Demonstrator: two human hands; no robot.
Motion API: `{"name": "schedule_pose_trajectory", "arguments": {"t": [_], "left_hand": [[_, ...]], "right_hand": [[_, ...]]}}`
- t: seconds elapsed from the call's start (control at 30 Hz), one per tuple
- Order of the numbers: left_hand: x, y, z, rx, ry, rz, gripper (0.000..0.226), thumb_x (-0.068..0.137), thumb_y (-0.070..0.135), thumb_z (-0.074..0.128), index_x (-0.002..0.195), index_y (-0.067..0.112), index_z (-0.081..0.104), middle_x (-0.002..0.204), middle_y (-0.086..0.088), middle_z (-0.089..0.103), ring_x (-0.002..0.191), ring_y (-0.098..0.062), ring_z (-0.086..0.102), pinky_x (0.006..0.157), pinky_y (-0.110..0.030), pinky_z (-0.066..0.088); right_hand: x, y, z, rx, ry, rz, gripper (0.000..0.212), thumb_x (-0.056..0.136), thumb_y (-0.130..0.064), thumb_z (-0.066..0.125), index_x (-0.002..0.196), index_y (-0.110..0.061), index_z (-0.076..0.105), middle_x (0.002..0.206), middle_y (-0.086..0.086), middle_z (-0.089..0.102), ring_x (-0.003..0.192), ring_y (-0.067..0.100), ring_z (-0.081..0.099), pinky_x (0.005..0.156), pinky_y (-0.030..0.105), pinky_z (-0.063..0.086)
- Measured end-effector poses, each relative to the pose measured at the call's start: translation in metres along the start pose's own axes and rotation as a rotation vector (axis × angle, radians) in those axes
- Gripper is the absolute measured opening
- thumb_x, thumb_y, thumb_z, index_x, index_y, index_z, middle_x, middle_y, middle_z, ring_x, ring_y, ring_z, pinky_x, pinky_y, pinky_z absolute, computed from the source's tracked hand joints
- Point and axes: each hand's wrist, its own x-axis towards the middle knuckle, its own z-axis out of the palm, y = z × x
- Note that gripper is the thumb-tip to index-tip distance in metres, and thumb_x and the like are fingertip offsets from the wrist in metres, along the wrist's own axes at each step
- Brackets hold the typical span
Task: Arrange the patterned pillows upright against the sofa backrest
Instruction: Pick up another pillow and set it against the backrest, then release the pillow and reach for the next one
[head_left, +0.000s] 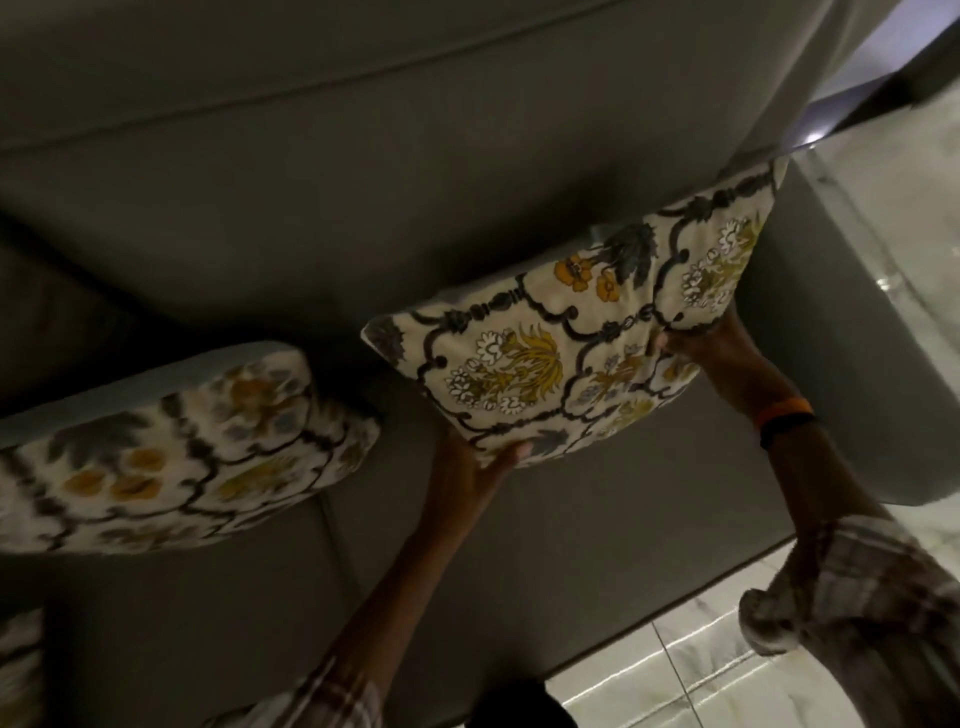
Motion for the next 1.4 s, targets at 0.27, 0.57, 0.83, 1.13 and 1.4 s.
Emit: {"name": "schedule_pose_trajectory", "arguments": {"t": [0.27, 0.57, 0.83, 1.13, 1.4], "left_hand": [[0.124, -0.005, 0.102, 0.117, -0.092, 0.069, 0.066, 0.088, 0.053, 0.070, 0.144, 0.027, 0.045, 0.146, -0.002, 0.053, 0.137, -0.014, 0.049, 0.115, -0.040, 0.043], [0.163, -0.038, 0.128, 0.159, 0.010, -0.001, 0.100, 0.086, 0.076, 0.050, 0.155, 0.008, 0.025, 0.158, -0.014, 0.037, 0.146, -0.026, 0.038, 0.120, -0.046, 0.036], [0.089, -0.057, 0.060, 0.177, -0.084, -0.055, 0.112, 0.084, 0.039, 0.079, 0.160, 0.029, -0.002, 0.167, -0.006, 0.010, 0.153, -0.023, 0.019, 0.117, -0.036, 0.030], [-0.066, -0.170, -0.118, 0.880, -0.226, 0.020, 0.096, 0.085, 0.065, 0.050, 0.158, 0.023, 0.001, 0.164, -0.012, 0.027, 0.151, -0.036, 0.027, 0.119, -0.054, 0.032], [-0.217, -0.256, -0.378, 0.953, -0.088, -0.045, 0.087, 0.081, 0.059, 0.051, 0.153, 0.020, 0.022, 0.153, -0.014, 0.047, 0.141, -0.037, 0.044, 0.107, -0.062, 0.043]], "right_hand": [[0.109, 0.040, -0.096, 0.066, 0.023, -0.040, 0.101, 0.080, -0.005, 0.086, 0.163, -0.009, 0.027, 0.125, -0.018, 0.073, 0.118, 0.005, 0.070, 0.086, 0.025, 0.065], [0.127, 0.076, -0.101, 0.132, 0.017, 0.107, 0.140, 0.055, -0.036, 0.103, 0.164, -0.011, 0.019, 0.152, 0.011, 0.058, 0.134, 0.023, 0.064, 0.102, 0.052, 0.059], [0.007, 0.139, 0.024, -0.021, 0.343, 0.355, 0.142, 0.059, -0.041, 0.097, 0.168, -0.030, 0.005, 0.176, 0.004, 0.012, 0.160, 0.028, 0.020, 0.126, 0.058, 0.031], [-0.140, 0.143, 0.301, -0.518, 0.114, 0.278, 0.103, 0.076, -0.041, 0.090, 0.160, -0.014, 0.036, 0.163, 0.012, 0.038, 0.150, 0.035, 0.037, 0.120, 0.053, 0.036], [-0.261, 0.098, 0.582, -0.574, -0.132, 0.156, 0.090, 0.088, -0.043, 0.080, 0.161, -0.015, 0.035, 0.165, 0.011, 0.035, 0.153, 0.032, 0.031, 0.123, 0.050, 0.028]]}}
